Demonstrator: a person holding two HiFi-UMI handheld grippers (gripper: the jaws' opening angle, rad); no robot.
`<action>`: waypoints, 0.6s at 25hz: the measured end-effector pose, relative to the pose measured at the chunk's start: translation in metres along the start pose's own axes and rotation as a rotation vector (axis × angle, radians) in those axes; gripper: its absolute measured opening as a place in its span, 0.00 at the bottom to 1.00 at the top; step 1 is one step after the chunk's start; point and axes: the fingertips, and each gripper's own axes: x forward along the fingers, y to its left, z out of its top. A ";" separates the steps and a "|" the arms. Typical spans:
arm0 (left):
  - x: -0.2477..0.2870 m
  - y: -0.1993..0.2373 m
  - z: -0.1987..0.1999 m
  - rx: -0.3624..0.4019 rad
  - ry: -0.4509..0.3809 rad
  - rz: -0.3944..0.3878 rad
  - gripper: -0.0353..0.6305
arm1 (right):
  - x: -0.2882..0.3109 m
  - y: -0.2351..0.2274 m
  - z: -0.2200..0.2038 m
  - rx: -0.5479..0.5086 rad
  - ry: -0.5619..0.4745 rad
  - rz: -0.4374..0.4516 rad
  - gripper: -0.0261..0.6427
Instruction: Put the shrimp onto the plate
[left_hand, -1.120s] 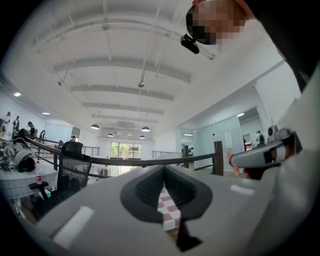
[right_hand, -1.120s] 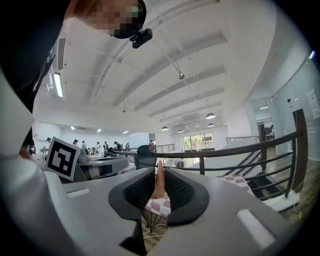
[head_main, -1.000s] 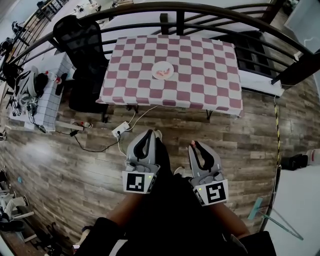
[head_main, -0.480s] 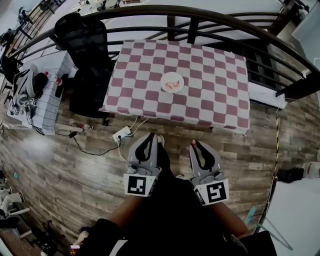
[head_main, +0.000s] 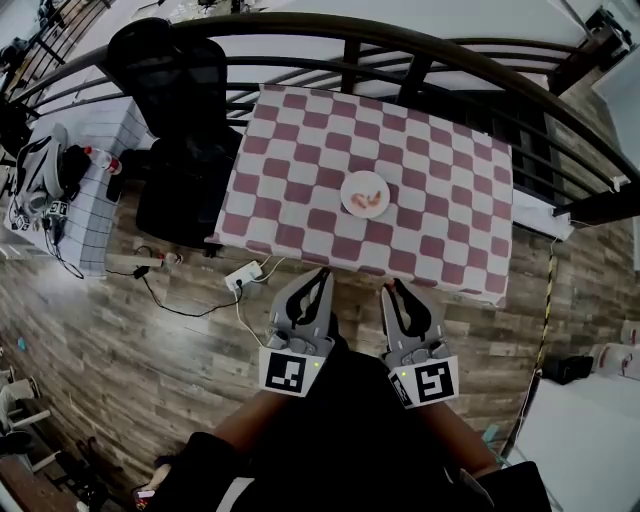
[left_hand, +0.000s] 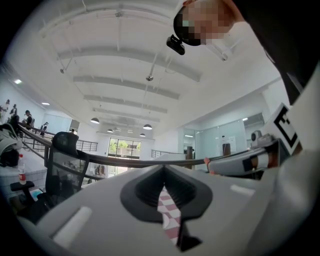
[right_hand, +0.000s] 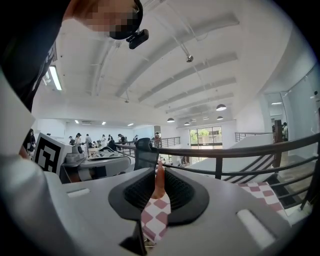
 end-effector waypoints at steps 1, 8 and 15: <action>0.006 0.006 0.001 0.006 0.001 -0.007 0.06 | 0.012 0.000 0.002 0.005 0.002 0.004 0.12; 0.044 0.046 0.004 0.008 0.028 -0.079 0.06 | 0.081 0.003 0.018 0.011 0.017 -0.007 0.12; 0.084 0.082 0.003 -0.026 0.026 -0.103 0.06 | 0.125 -0.010 0.020 0.005 0.053 -0.051 0.12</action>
